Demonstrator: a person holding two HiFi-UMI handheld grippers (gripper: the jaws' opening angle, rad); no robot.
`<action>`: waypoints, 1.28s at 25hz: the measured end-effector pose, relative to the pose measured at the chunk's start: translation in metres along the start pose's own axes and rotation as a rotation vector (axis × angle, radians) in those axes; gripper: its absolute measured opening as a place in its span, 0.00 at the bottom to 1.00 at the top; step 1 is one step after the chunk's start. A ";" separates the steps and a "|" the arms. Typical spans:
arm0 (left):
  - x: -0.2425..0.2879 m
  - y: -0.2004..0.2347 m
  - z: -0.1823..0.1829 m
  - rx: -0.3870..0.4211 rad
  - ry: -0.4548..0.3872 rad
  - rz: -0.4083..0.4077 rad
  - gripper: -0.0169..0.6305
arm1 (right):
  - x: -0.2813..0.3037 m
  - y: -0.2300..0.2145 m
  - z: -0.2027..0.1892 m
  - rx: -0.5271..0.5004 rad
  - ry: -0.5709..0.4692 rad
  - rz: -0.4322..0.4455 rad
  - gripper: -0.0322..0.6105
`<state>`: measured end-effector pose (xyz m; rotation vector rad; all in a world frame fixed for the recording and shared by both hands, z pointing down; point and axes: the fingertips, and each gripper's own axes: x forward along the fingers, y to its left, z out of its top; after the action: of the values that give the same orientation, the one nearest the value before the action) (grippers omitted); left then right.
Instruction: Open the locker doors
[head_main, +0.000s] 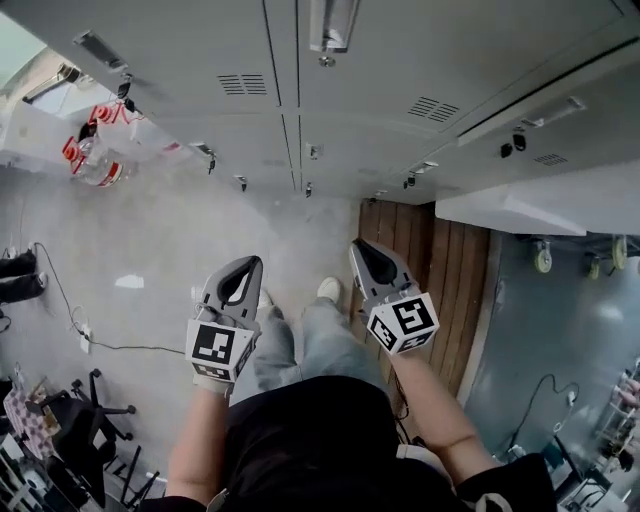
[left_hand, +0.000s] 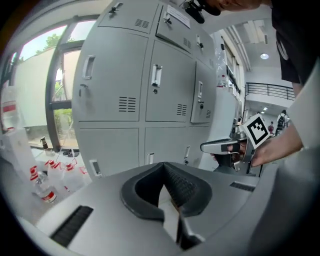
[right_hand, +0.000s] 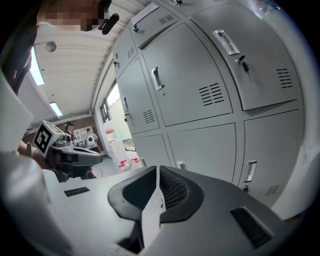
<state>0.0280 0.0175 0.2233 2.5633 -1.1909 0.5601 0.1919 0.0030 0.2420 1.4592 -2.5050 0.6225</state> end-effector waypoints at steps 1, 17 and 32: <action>-0.001 0.006 -0.008 -0.025 0.004 0.026 0.05 | 0.010 0.000 -0.007 -0.014 0.012 0.011 0.10; 0.015 0.082 -0.169 -0.202 0.072 0.140 0.05 | 0.158 -0.033 -0.144 -0.056 0.114 -0.049 0.10; 0.057 0.129 -0.312 -0.282 0.131 0.219 0.05 | 0.263 -0.079 -0.303 -0.080 0.245 -0.052 0.28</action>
<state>-0.1111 0.0188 0.5361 2.1459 -1.4025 0.5515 0.1099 -0.1059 0.6273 1.3274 -2.2710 0.6412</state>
